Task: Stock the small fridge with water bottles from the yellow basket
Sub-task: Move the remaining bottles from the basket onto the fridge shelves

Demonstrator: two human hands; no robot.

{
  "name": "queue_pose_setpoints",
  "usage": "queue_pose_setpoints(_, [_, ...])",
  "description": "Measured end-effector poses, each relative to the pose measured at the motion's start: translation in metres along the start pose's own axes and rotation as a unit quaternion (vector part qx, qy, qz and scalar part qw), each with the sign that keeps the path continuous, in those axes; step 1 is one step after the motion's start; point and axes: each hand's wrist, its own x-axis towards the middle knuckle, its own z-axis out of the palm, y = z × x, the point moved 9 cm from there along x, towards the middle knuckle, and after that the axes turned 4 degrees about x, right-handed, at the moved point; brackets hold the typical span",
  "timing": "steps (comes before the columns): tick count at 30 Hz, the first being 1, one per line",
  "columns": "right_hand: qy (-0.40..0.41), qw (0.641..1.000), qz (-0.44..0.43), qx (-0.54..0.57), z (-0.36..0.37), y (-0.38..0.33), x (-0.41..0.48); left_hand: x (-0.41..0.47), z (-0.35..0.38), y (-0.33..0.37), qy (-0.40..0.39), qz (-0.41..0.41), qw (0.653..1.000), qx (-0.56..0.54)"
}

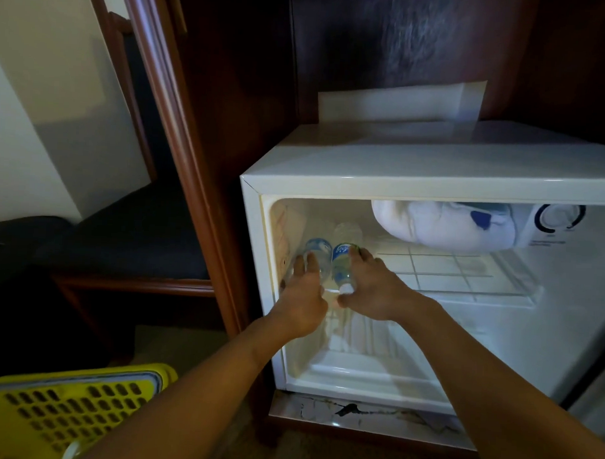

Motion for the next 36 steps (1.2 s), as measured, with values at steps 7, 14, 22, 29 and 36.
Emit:
queue_pose_setpoints(7, [0.038,0.994,0.000,-0.105,-0.008,0.002,0.017,0.023,-0.010,0.009,0.009,-0.001,1.000,0.004])
queue_pose_setpoints(14, [0.035,0.993,0.031,-0.108,0.000,0.012,0.025,0.030,-0.003,0.007,0.003,-0.006,0.998,0.055])
queue_pose_setpoints(22, [0.119,0.993,0.001,-0.015,0.009,-0.028,-0.049,-0.050,-0.013,0.004,0.045,0.059,0.996,-0.042])
queue_pose_setpoints(29, [0.066,0.993,-0.042,0.085,0.066,-0.113,-0.135,-0.187,-0.038,-0.089,0.144,0.059,0.979,-0.135])
queue_pose_setpoints(36, [-0.054,0.984,-0.125,0.115,0.160,-0.241,-0.161,-0.282,-0.044,-0.264,0.121,-0.116,0.982,-0.087])
